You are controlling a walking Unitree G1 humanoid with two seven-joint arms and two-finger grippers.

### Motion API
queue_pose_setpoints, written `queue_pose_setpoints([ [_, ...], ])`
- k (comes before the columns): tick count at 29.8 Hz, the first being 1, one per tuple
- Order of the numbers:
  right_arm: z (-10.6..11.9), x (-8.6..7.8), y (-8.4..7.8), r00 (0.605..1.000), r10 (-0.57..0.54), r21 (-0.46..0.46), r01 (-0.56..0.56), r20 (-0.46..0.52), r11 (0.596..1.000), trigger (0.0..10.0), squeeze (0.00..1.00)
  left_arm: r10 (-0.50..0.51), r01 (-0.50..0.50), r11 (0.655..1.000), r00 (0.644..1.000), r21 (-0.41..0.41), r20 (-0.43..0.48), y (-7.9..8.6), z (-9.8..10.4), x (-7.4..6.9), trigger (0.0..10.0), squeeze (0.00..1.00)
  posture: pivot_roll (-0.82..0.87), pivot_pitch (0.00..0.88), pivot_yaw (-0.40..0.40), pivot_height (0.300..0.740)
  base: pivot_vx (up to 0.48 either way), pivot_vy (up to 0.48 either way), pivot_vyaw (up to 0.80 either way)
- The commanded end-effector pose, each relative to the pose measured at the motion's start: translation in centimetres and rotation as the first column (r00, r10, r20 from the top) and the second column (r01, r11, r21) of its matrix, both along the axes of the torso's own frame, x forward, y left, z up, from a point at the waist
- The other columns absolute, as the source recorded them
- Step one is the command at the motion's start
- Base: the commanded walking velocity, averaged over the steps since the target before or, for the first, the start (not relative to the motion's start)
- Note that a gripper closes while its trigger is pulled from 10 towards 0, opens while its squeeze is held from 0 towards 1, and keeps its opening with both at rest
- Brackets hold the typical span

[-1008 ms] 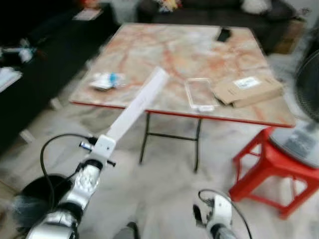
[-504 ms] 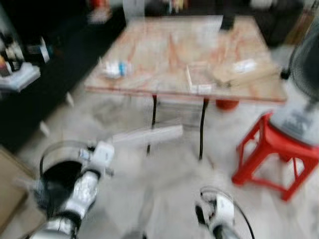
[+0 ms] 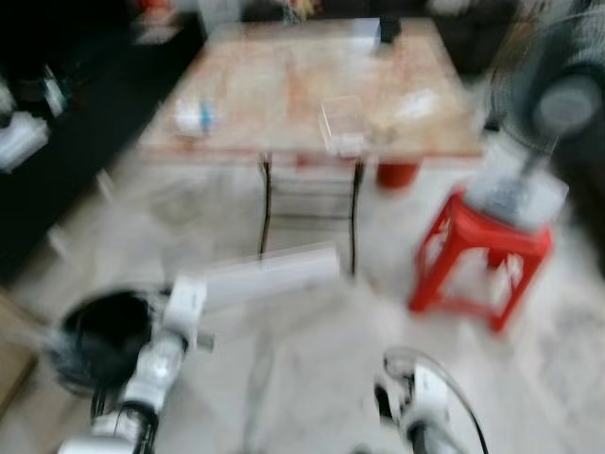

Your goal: Picking trash to rubbish bin

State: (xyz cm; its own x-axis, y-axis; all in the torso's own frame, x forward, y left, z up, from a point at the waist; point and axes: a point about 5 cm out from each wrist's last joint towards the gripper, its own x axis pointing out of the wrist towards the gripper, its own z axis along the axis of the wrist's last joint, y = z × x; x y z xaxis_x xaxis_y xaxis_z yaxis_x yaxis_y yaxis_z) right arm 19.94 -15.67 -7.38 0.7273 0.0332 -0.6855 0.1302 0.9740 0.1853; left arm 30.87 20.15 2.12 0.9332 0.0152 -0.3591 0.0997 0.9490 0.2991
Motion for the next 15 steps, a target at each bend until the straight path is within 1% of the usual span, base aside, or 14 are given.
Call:
queue_pose_setpoints([
  [1, 0.2, 0.5, 0.4, 1.000, 0.021, 0.001, -0.021, 0.004, 1.000, 10.0, 0.00, 0.045, -0.048, 0.998, 0.994, -0.032, -0.097, 0.8, -1.6, -1.3, 10.0, 0.00, 0.09, 0.097, 0.021, 0.740, 0.000, 0.000, 0.00],
  [2, 0.1, 0.3, 0.4, 1.000, 0.025, -0.003, -0.025, -0.008, 1.000, 10.0, 0.00, 0.029, -0.032, 0.999, 0.990, -0.019, -0.138, 0.6, -2.1, -1.7, 10.0, 0.00, 0.10, 0.096, 0.019, 0.740, 0.000, 0.000, 0.00],
  [3, 0.1, 0.3, 0.4, 1.000, 0.025, -0.003, -0.025, -0.008, 1.000, 10.0, 0.00, 0.029, -0.032, 0.999, 0.990, -0.019, -0.138, 0.6, -2.1, -1.7, 10.0, 0.00, 0.10, 0.096, 0.019, 0.740, 0.000, 0.000, 0.00],
  [4, 0.0, 0.2, 0.4, 1.000, 0.026, -0.005, -0.027, -0.015, 1.000, 10.0, 0.00, 0.021, -0.023, 1.000, 0.986, -0.010, -0.167, 0.5, -2.5, -1.9, 10.0, 0.00, 0.10, 0.096, 0.019, 0.740, 0.000, 0.000, 0.00],
  [6, -0.2, -0.1, 0.3, 0.999, 0.027, -0.009, -0.028, -0.033, 1.000, 10.0, 0.00, 0.025, -0.016, 0.999, 0.965, 0.037, -0.259, 0.7, -3.6, -2.9, 10.0, 0.00, 0.10, 0.096, 0.018, 0.740, 0.000, 0.000, 0.00],
  [8, -0.2, -0.2, 0.3, 0.999, 0.027, -0.009, -0.028, -0.034, 1.000, 10.0, 0.00, 0.026, -0.016, 0.999, 0.963, 0.040, -0.267, 0.7, -3.6, -2.9, 10.0, 0.00, 0.10, 0.096, 0.018, 0.740, 0.000, 0.000, 0.00],
  [10, -0.4, -0.5, 0.1, 0.998, 0.026, -0.014, -0.026, -0.051, 1.000, 10.0, 0.00, 0.038, -0.026, 0.998, 0.963, 0.051, -0.266, 0.9, -3.8, -3.2, 10.0, 0.00, 0.09, 0.101, 0.020, 0.740, 0.000, 0.000, 0.00],
  [13, -0.7, -1.0, 0.1, 0.997, 0.039, -0.021, -0.041, -0.067, 0.999, 10.0, 0.00, 0.063, -0.061, 0.998, 0.962, 0.016, -0.266, 1.0, -3.9, -3.3, 10.0, 0.00, 0.11, 0.108, 0.015, 0.740, 0.000, 0.000, 0.00],
  [15, -0.7, -1.0, 0.1, 0.997, 0.040, -0.022, -0.042, -0.072, 0.999, 10.0, 0.00, 0.069, -0.068, 0.998, 0.960, 0.012, -0.273, 1.1, -4.0, -3.4, 10.0, 0.00, 0.11, 0.110, 0.015, 0.740, 0.000, 0.000, 0.00],
])
